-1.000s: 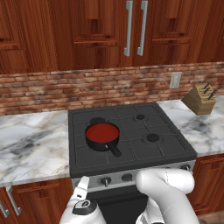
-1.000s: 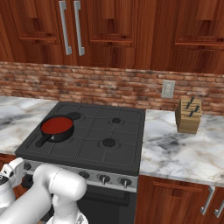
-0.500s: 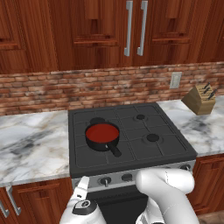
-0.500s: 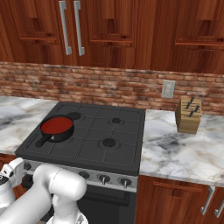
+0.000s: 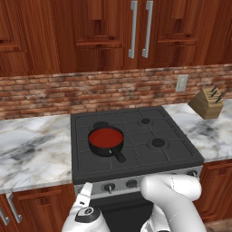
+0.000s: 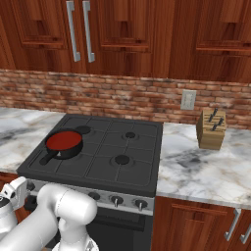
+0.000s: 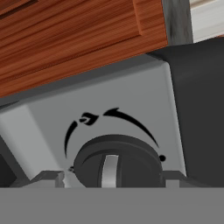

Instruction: Wait until the marinara sauce is simmered to a deep red color and then turn off the stove.

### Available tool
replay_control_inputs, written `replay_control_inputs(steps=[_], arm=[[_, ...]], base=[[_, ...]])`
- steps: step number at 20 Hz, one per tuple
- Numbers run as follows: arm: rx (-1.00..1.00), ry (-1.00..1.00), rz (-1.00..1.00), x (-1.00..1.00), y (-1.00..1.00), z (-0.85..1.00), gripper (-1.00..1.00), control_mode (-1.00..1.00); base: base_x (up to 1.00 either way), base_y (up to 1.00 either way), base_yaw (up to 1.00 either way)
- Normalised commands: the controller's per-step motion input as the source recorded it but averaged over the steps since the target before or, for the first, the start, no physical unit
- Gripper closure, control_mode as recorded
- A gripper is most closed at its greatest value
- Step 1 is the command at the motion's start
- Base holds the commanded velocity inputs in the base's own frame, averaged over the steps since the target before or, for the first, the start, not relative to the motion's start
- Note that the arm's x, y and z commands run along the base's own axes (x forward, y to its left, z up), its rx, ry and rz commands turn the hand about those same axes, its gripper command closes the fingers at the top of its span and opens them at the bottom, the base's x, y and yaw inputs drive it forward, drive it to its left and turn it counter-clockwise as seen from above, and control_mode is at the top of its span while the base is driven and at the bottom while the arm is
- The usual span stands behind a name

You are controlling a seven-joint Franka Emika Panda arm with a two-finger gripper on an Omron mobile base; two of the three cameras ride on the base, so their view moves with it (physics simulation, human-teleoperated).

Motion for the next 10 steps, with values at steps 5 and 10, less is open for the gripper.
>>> replay_control_inputs(steps=[5,10], arm=[[0.00,0.00,0.00,0.00,0.00,0.00,1.00,-1.00],[0.00,0.00,0.00,0.00,0.00,0.00,1.00,-1.00]], base=[[0.00,0.00,0.00],[0.00,0.00,0.00]])
